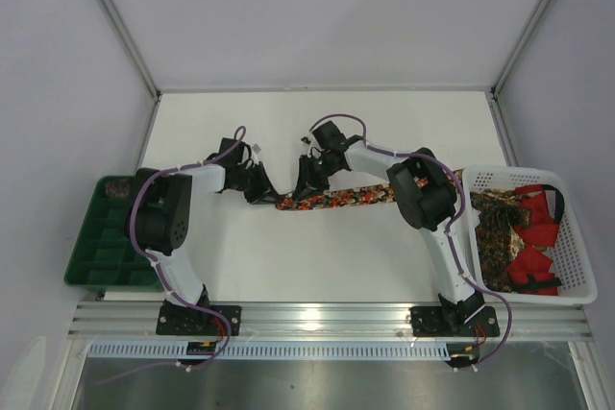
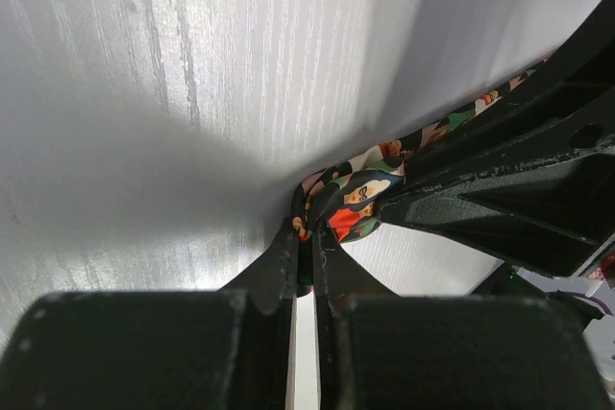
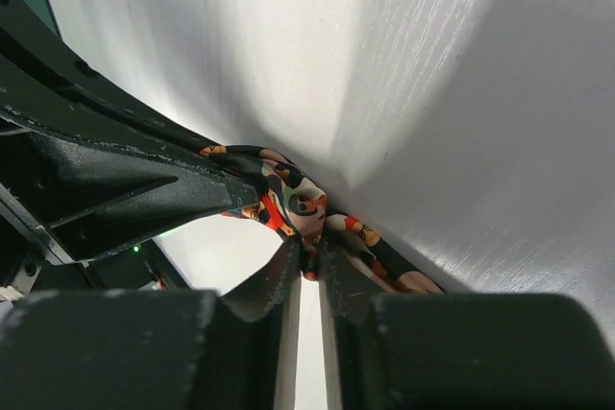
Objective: Roll the ties
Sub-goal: Roll the tie
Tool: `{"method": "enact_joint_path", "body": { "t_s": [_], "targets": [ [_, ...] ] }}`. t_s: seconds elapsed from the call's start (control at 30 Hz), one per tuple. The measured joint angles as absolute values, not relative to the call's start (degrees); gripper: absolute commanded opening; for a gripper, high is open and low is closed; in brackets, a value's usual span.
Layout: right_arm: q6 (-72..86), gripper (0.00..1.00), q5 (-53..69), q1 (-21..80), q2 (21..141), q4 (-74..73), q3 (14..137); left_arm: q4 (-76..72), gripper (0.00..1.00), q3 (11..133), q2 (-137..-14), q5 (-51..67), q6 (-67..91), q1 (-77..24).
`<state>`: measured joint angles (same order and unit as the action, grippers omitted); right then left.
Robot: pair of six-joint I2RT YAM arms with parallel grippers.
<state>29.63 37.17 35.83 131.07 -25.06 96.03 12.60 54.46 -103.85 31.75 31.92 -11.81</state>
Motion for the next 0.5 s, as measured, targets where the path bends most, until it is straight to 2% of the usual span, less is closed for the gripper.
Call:
{"method": "enact_joint_path", "body": {
  "t_s": [0.07, 0.2, 0.5],
  "targets": [
    [29.3, 0.06, 36.9, 35.9, 131.1, -25.5, 96.2, 12.6, 0.01, 54.5, -103.9, 31.7, 31.9, -11.8],
    [29.1, 0.01, 36.5, 36.0, 131.1, -25.8, 96.3, 12.6, 0.04, 54.5, -103.9, 31.7, 31.9, -11.8],
    [32.7, 0.00, 34.8, 36.4, 130.5, -26.6, 95.9, 12.5, 0.24, 54.4, -103.9, 31.7, 32.1, -11.8]
  ]
}}
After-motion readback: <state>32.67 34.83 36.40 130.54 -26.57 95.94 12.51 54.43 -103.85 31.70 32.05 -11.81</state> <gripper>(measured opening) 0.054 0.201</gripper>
